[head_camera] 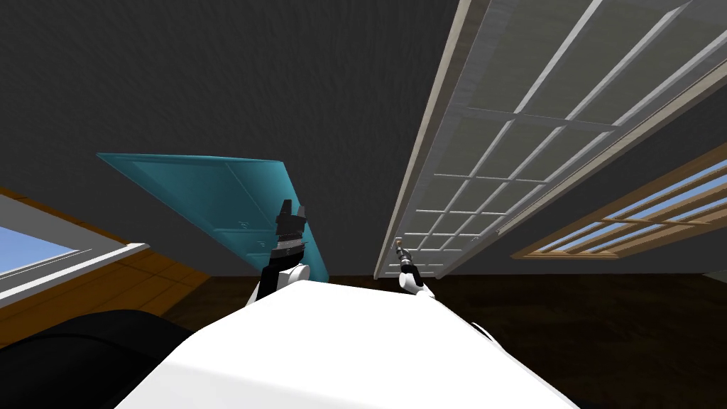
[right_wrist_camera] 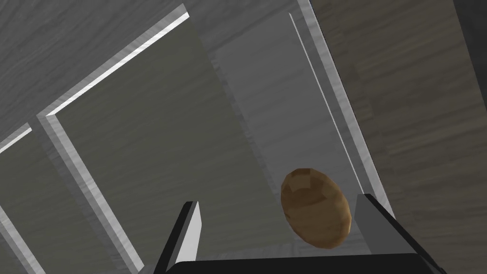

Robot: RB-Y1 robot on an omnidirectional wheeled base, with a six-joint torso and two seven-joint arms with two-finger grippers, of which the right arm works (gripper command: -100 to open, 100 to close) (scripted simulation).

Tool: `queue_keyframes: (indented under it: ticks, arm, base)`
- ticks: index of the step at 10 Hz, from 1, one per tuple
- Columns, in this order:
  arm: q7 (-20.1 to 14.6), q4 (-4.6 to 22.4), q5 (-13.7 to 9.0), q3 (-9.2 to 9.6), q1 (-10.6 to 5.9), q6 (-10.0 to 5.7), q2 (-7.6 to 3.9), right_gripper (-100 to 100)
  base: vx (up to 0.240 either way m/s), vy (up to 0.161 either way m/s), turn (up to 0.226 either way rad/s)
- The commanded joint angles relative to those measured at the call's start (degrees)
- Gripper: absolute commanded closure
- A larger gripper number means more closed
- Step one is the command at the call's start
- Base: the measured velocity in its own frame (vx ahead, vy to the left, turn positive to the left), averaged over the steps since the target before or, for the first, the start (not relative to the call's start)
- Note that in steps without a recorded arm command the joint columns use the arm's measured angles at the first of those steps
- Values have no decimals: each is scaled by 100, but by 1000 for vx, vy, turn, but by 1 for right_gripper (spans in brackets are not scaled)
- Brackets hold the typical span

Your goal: Pull the door open

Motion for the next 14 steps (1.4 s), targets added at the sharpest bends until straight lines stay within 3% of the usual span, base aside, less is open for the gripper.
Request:
queue_keyframes:
  ticks: [1,3,4,7,8,10,11,14]
  arm:
    - [-23,286,-53,-143,114,-23,-155,100]
    - [-23,312,-53,-143,114,-23,-155,100]
    - [-263,231,6,-14,-51,-132,14,100]
    - [-534,236,4,-27,-47,-161,9,100]
    - [-814,242,1,-41,-42,-191,4,100]
    - [-814,242,1,-41,-42,-191,4,100]
    - [-1090,248,-2,-56,-38,-221,-1,100]
    - [-1455,256,-5,-75,-31,-261,-8,100]
  base:
    - [4,1,23]
    - [10,1,-3]
    - [-50,15,88]
    - [-53,-25,74]
    - [-54,-30,66]
    - [-22,-15,10]
    - [-33,-14,64]
    - [-38,-21,65]
